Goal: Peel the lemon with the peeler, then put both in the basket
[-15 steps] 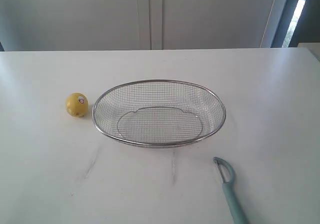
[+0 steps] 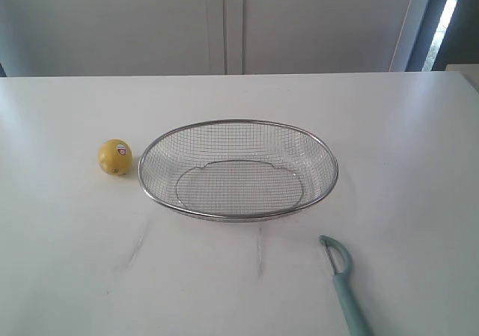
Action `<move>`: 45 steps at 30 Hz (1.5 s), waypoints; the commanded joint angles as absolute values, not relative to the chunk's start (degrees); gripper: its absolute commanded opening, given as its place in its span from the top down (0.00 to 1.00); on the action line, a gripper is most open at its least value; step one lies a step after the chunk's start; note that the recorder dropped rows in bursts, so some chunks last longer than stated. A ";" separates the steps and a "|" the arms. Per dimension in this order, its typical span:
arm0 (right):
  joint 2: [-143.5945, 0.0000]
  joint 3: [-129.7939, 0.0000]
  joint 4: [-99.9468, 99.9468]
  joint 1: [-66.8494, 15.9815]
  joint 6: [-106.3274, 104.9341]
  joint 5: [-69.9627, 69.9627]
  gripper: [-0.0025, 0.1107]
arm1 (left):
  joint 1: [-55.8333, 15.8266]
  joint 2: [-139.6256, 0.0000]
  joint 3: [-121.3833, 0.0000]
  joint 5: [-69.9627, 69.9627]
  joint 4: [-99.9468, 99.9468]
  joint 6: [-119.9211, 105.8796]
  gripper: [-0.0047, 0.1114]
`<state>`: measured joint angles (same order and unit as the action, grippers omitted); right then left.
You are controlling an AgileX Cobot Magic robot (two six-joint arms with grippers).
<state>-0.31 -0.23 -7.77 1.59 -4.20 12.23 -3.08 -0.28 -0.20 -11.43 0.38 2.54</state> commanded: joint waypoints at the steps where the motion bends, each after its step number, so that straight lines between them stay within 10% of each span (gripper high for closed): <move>1: 0.00 0.00 -7.65 1.72 -4.26 6.60 0.98 | -2.95 0.00 0.00 -11.58 0.96 2.59 0.95; 24: 0.00 0.00 -9.63 1.72 11.96 -51.16 0.98 | -3.06 0.00 0.00 -11.58 0.96 2.59 0.95; 45: -31.88 -25.93 -20.53 1.72 -12.58 8.04 0.98 | -4.80 0.00 0.00 -11.58 0.96 2.59 0.95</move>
<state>-24.79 -20.95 -20.71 1.59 -2.75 -5.75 -4.47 -0.28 -0.20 -11.43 0.38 2.54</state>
